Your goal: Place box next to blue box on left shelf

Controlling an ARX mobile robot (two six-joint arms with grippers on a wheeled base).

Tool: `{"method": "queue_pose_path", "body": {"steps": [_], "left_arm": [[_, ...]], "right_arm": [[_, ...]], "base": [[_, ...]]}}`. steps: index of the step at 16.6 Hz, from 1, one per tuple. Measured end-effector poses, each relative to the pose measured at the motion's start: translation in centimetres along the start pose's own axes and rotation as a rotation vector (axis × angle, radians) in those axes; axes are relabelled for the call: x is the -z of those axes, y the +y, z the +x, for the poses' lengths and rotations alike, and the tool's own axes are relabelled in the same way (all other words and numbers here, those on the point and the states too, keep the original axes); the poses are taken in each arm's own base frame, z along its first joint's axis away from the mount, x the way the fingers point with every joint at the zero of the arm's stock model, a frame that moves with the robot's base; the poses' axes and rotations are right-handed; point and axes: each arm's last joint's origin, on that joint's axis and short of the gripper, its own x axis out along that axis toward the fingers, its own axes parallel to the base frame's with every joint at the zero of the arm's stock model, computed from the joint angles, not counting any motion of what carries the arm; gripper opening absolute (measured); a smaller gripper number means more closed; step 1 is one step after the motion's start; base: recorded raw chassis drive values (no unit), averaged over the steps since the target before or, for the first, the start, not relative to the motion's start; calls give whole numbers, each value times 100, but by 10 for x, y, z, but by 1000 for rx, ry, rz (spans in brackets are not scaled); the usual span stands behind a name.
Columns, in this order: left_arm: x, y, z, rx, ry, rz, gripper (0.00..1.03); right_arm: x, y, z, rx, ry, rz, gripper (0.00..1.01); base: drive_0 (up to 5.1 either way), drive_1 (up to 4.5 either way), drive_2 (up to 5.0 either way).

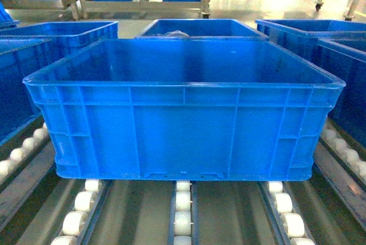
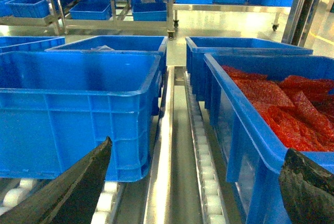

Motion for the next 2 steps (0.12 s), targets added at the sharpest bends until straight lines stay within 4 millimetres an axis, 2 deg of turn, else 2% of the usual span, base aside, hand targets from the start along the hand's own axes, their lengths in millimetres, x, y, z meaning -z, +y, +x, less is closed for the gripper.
{"method": "queue_pose_path", "body": {"steps": [2], "left_arm": [[0, 0, 0, 0, 0, 0, 98]], "right_arm": [[0, 0, 0, 0, 0, 0, 98]], "base": [[0, 0, 0]]}}
